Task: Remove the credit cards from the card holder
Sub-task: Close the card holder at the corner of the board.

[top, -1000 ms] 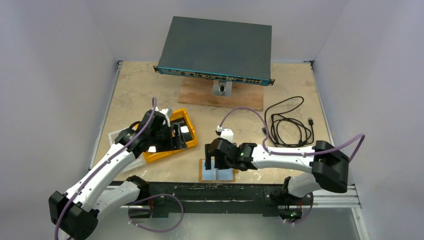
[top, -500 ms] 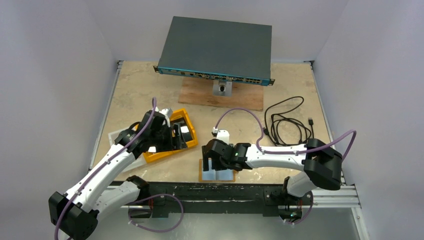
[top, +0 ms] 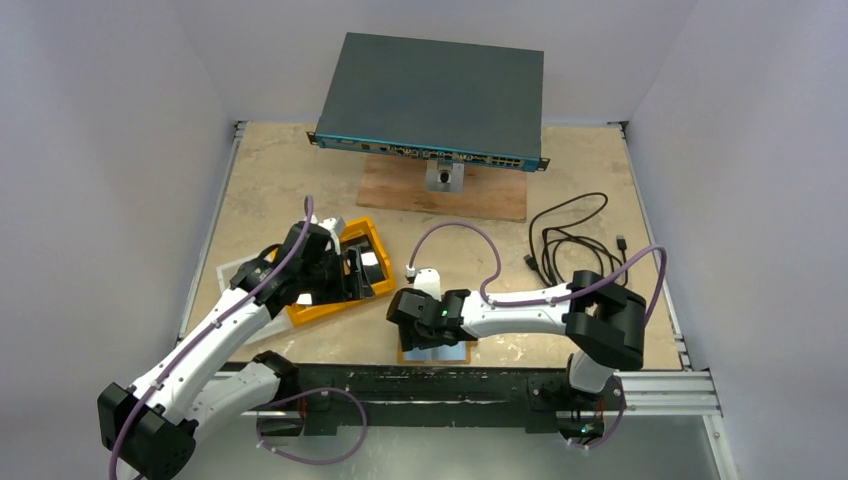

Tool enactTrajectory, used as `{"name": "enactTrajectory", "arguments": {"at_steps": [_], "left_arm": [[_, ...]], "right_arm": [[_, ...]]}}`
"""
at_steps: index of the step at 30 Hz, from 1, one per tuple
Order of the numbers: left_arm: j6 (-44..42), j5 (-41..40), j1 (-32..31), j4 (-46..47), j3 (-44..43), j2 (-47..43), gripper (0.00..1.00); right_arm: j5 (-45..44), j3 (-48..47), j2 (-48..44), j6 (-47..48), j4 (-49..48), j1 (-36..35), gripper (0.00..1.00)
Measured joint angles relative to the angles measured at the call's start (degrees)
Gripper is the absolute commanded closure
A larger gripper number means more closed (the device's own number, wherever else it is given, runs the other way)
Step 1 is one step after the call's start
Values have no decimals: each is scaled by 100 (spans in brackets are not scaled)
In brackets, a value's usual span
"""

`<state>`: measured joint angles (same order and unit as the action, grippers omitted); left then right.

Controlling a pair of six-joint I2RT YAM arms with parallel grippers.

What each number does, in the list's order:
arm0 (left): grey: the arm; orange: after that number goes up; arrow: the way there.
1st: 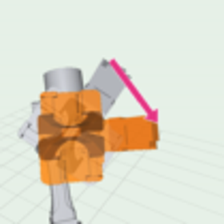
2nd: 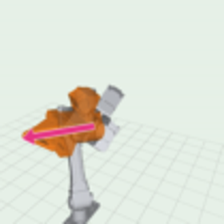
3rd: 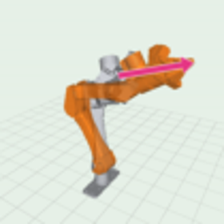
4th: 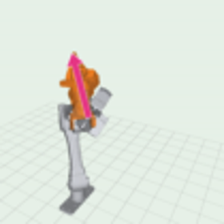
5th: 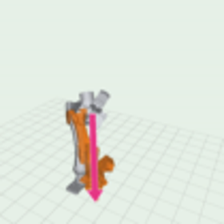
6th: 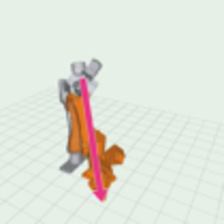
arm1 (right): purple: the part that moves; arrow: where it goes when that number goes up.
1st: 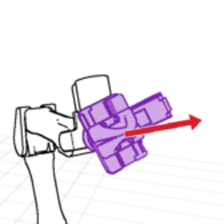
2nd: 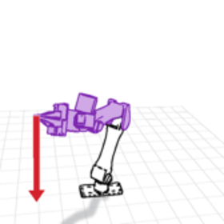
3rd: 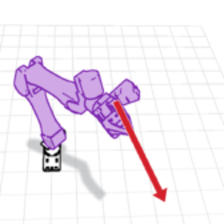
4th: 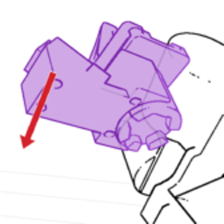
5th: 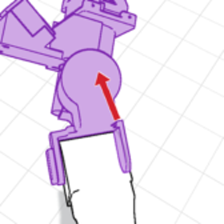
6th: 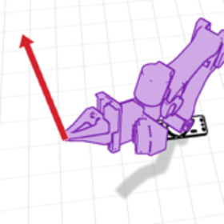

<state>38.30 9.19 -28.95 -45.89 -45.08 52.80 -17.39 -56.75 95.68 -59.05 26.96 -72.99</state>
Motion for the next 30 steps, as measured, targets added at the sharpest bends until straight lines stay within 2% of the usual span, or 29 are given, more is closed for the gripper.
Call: {"name": "enactTrajectory", "arguments": {"at_steps": [7,12,17,23,30], "left_arm": [[2,13,0,70,57,46,29],[44,144,-2,219,319,109,31],[254,343,-103,468,654,188,39],[557,516,-492,824,911,446,53],[914,542,-1034,1427,1071,1147,67]], "right_arm": [[2,-122,210,9,96,-2,41],[31,-118,221,31,120,0,54],[46,66,146,44,-81,35,70],[236,439,-83,33,-459,177,82],[658,896,-275,-9,-1202,407,90]]}}
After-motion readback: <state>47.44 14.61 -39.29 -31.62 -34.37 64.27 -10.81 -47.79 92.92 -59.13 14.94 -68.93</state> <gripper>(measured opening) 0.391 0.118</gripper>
